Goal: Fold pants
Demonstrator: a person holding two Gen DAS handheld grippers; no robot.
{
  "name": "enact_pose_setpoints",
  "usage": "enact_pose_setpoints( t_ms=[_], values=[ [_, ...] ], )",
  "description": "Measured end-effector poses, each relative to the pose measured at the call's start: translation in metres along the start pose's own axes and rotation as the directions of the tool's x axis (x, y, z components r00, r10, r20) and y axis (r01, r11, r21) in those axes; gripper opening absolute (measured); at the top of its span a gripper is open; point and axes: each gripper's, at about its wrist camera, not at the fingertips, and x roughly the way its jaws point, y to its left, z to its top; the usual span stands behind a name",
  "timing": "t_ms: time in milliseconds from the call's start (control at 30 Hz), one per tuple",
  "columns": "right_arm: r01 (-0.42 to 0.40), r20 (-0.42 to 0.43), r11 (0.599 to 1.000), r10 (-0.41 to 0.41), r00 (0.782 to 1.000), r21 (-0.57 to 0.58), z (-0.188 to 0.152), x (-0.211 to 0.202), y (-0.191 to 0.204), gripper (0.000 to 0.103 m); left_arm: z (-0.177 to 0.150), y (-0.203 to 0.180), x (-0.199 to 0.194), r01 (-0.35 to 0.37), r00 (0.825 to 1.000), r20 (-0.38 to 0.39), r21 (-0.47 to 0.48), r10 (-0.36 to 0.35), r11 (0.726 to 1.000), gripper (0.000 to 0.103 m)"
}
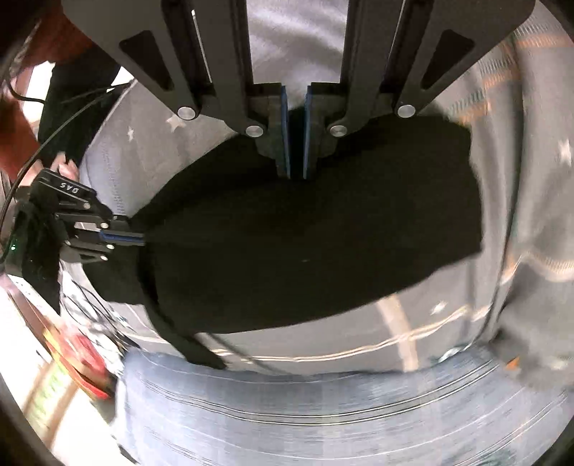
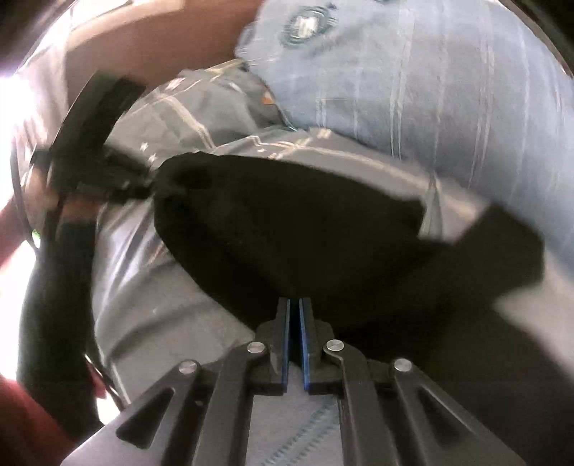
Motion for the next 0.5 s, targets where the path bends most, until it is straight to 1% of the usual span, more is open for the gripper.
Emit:
enact_pose_setpoints(
  t_ms=[67,100,133,200,233,267,300,333,367,500],
  values=[
    [0.01,0.011,1.0,-0.01,1.0,0.003,0.001,-0.004,0.002,0.005,-0.007,0.007,-0.007,0.0,1.0,0.015,-0.048,0.001,0.999,0.005],
    [0.018,0.021,1.0,-0.018,1.0,-0.005,0.003,-0.008,0.005,0.01,-0.01,0.011,-0.014,-0.005,1.0,0.027,-0.068,0.007,0.998,0.005],
    [0.027,0.043,0.999,-0.027,0.999,-0.016,0.007,-0.014,0.009,0.012,-0.011,0.014,-0.02,-0.02,0.999,0.042,-0.081,0.023,0.996,0.005],
    [0.024,0.093,0.999,-0.02,0.995,-0.038,0.013,-0.024,0.016,0.025,-0.011,0.023,-0.034,-0.064,0.994,0.079,-0.11,0.072,0.992,0.015],
    [0.012,0.118,0.999,-0.006,0.993,-0.049,0.015,-0.027,0.021,0.032,-0.01,0.027,-0.038,-0.075,0.992,0.093,-0.127,0.087,0.989,0.038],
    [-0.003,0.14,0.998,0.012,0.99,-0.06,0.018,-0.028,0.027,0.037,-0.008,0.033,-0.043,-0.092,0.987,0.117,-0.159,0.112,0.983,0.07],
    [-0.019,0.152,0.997,0.03,0.988,-0.074,0.021,-0.026,0.033,0.041,-0.007,0.038,-0.046,-0.108,0.981,0.141,-0.191,0.136,0.976,0.081],
    [-0.025,0.16,0.995,0.04,0.986,-0.094,0.024,-0.021,0.04,0.05,-0.007,0.043,-0.048,-0.118,0.974,0.164,-0.219,0.156,0.969,0.084],
    [-0.022,0.161,0.993,0.041,0.986,-0.114,0.025,-0.015,0.048,0.055,-0.005,0.048,-0.049,-0.123,0.97,0.175,-0.246,0.169,0.961,0.084],
    [-0.041,0.111,0.984,0.061,0.992,-0.175,0.032,0.018,0.07,0.055,0.001,0.064,-0.038,-0.113,0.969,0.176,-0.305,0.172,0.946,0.084]
  ],
)
